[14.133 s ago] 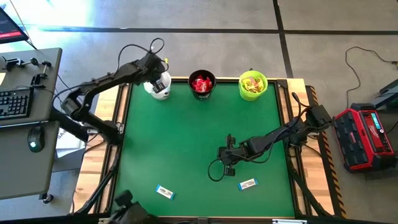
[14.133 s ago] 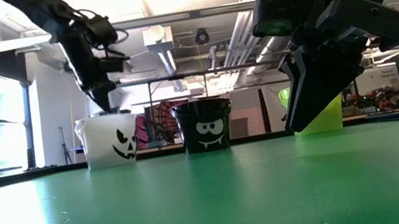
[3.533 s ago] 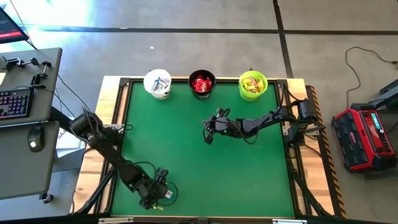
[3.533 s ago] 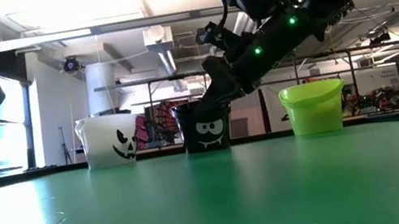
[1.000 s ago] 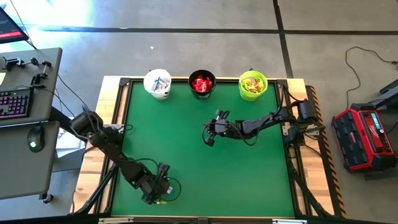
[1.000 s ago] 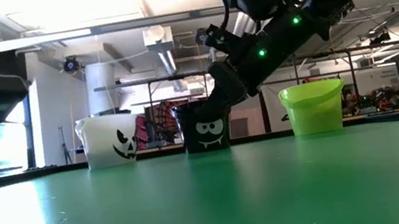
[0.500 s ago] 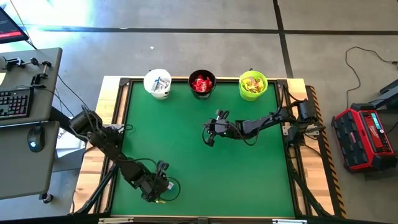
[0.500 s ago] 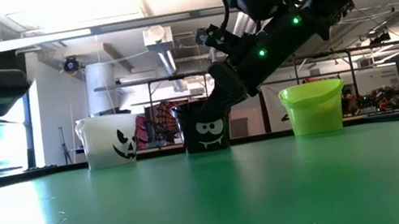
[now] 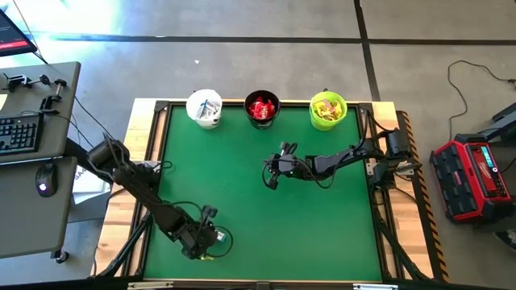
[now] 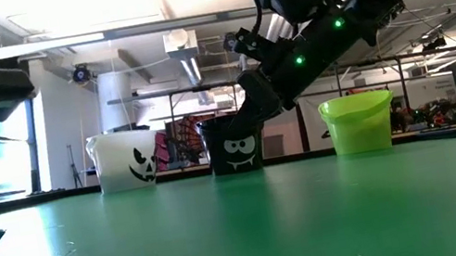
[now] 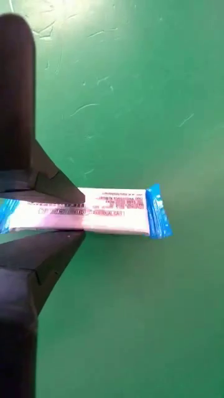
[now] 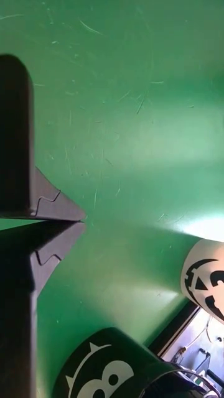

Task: Sort candy by brand, put in halloween buckets
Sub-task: Put the white chocolate bar into the white bucket

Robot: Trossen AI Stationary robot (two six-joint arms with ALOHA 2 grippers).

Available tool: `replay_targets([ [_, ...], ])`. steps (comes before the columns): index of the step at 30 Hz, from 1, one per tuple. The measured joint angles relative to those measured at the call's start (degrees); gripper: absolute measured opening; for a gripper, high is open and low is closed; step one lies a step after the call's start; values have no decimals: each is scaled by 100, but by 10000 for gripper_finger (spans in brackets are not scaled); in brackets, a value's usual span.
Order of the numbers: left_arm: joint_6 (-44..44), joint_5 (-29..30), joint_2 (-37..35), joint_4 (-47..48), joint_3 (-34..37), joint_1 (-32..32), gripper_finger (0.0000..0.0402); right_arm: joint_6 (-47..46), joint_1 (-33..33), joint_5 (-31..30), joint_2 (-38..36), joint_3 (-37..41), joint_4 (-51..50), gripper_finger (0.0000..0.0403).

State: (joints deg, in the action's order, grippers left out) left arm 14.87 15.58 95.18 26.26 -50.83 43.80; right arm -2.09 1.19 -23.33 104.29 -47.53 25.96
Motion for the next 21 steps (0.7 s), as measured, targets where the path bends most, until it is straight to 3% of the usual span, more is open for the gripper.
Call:
replay_targets([
  [14,0,-134,-31,-113,-2,-151,2,17,0,24,0,0,0,0],
  [21,-508,-46,-33,-817,-15,-298,44,83,-2,22,0,0,-2,0],
])
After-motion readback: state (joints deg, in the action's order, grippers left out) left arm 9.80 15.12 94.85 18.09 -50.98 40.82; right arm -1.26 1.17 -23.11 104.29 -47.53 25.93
